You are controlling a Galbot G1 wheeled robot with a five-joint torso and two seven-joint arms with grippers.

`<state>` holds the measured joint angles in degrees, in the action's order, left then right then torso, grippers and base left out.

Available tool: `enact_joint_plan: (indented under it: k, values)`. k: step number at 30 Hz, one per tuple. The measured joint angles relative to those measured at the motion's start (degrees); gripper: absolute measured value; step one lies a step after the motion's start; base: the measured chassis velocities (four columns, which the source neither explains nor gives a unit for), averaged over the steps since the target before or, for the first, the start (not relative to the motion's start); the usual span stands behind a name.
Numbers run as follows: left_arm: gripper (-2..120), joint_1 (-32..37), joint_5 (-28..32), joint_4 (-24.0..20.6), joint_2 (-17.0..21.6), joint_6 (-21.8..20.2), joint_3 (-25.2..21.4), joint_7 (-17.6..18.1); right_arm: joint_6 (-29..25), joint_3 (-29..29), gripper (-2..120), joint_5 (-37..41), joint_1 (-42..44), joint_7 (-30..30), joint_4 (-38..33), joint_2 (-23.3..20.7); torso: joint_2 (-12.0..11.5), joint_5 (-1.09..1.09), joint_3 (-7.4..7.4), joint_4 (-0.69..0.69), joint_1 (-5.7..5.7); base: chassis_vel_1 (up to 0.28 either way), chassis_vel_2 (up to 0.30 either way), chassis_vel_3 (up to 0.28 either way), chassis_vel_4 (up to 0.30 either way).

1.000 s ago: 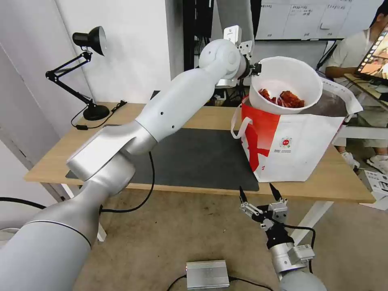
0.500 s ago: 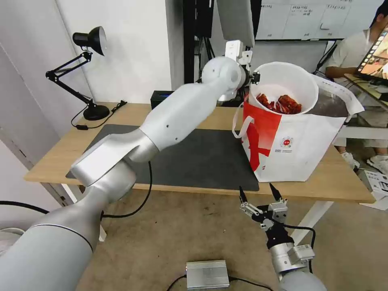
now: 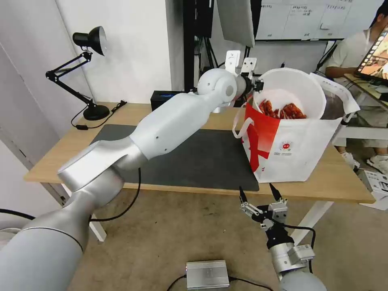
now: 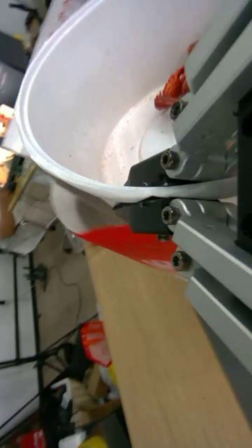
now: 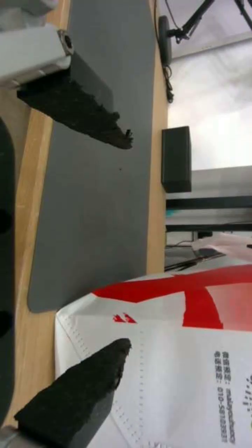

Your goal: Pick up the trash from the table and place it into the takeout bag.

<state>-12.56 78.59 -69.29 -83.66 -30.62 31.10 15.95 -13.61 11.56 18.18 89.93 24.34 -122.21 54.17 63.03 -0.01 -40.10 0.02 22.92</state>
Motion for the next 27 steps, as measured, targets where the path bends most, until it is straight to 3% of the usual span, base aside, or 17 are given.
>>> enact_joint_plan:
  k: [6,22,24,27]
  values:
    - [3,0.2,0.7,-1.3,0.2,-1.1,1.3,0.0,0.0,0.0,100,0.0,0.0,0.0,0.0,0.0,0.0,0.0,0.0,-0.03,0.0,0.0,0.0,0.0,0.0]
    - [61,-0.3,0.7,-2.1,0.9,-1.8,0.5,0.3,0.0,0.0,100,0.0,0.0,0.0,0.0,0.0,0.0,0.0,0.0,-0.02,0.0,0.0,0.0,0.0,0.0]
    - [72,-0.1,0.8,-4.0,2.2,-0.5,0.0,0.6,0.0,0.0,100,0.0,0.0,0.0,0.0,0.0,0.0,0.0,0.0,-0.03,0.0,0.0,0.0,0.0,0.0]
    - [79,0.4,0.8,-6.1,3.8,2.0,-0.6,0.7,0.0,0.0,100,0.0,0.0,0.0,0.0,0.0,0.0,0.0,0.0,-0.03,0.0,0.0,0.0,0.0,0.0]
